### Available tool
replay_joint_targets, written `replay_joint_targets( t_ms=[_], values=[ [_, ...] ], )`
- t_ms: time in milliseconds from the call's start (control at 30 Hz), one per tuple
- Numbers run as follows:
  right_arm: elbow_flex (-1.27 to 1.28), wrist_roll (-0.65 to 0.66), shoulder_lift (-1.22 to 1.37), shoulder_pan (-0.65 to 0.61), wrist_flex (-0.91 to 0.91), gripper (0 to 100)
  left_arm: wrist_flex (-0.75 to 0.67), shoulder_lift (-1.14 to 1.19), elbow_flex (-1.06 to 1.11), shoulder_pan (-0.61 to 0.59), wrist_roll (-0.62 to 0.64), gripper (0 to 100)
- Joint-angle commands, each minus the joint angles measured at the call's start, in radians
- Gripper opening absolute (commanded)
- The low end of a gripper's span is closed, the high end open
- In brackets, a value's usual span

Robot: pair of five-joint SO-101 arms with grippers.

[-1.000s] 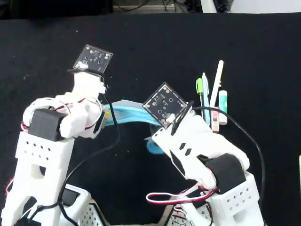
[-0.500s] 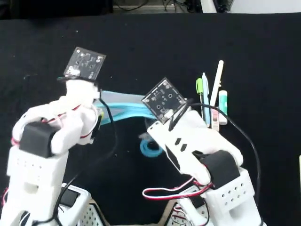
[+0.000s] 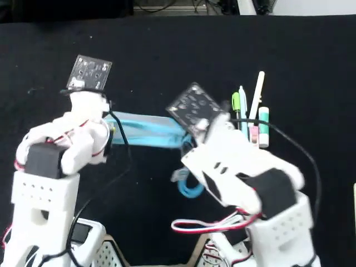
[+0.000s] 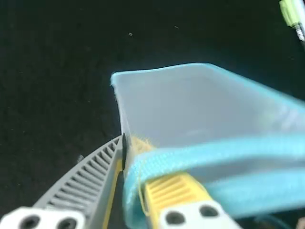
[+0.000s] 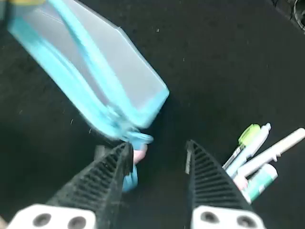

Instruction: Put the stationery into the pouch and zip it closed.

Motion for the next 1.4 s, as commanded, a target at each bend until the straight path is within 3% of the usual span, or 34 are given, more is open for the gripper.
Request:
replay_joint_targets(
  t_ms=[0, 233, 400, 700, 967, 1367],
  values=[
    [-0.183, -0.012, 0.047, 0.031, 0.089, 13.9, -0.114, 0.034, 0.05, -0.05, -0.021, 3],
    [-0.07, -0.021, 0.229, 0.367, -0.084, 12.7, -0.149, 0.035, 0.107, -0.122, 0.072, 3],
    [-0.015, -0.204, 0.473, 0.531, -0.235, 12.7, -0.186, 0.035, 0.17, -0.133, 0.133, 3],
    [-0.081, -0.213, 0.803, 0.549, -0.425, 12.7, -0.336, 0.035, 0.34, -0.13, 0.155, 3],
    [-0.312, -0.215, 1.043, 0.578, -0.422, 12.7, -0.423, 0.035, 0.418, -0.13, 0.245, 3],
    [-0.616, -0.215, 1.371, 0.721, -0.374, 13.1, -0.433, 0.035, 0.444, -0.059, 0.239, 3]
  ],
)
